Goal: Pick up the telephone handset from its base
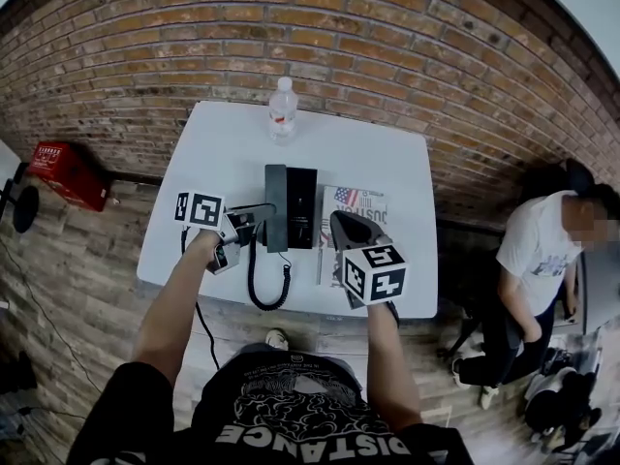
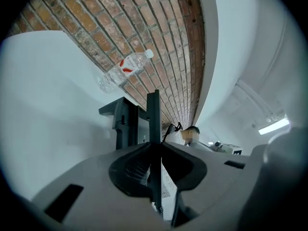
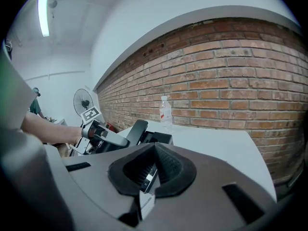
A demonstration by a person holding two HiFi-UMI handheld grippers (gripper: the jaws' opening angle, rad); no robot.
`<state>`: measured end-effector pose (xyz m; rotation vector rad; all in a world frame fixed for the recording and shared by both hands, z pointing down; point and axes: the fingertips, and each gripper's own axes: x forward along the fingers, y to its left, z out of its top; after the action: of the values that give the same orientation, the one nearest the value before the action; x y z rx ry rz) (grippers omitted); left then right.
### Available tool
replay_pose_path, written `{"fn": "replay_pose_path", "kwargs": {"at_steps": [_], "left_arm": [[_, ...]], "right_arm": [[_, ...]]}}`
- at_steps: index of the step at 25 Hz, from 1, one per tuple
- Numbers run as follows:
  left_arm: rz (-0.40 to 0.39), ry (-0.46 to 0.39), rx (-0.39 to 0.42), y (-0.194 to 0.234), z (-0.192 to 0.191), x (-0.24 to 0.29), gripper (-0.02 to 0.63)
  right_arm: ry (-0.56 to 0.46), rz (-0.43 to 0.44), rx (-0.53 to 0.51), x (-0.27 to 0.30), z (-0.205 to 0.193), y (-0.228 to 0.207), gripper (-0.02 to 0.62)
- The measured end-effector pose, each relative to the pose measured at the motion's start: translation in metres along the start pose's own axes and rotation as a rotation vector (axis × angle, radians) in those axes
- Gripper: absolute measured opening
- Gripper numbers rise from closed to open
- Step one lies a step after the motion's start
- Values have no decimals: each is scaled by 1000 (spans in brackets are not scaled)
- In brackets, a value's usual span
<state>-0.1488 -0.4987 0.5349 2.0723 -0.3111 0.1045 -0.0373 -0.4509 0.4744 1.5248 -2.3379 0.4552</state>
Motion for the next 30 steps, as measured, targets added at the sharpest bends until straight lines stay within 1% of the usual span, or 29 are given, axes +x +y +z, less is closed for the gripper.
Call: {"fn": "replay_pose_path", "kwargs": {"at_steps": [7, 13, 18, 30], "left_arm": [[-22, -38, 46, -40, -7, 8, 74], [-39, -82, 68, -76, -12, 17, 74], [-41, -125, 80, -105, -26, 23, 74], [-5, -223, 172, -179, -56, 35, 74]], "right_arm": [[-29, -6, 1, -30, 1, -13, 0], [-45, -1, -4, -56, 0, -26, 0], [-49, 23, -12, -76, -6, -33, 0], [-80, 67, -48, -131, -11, -40, 0]]}}
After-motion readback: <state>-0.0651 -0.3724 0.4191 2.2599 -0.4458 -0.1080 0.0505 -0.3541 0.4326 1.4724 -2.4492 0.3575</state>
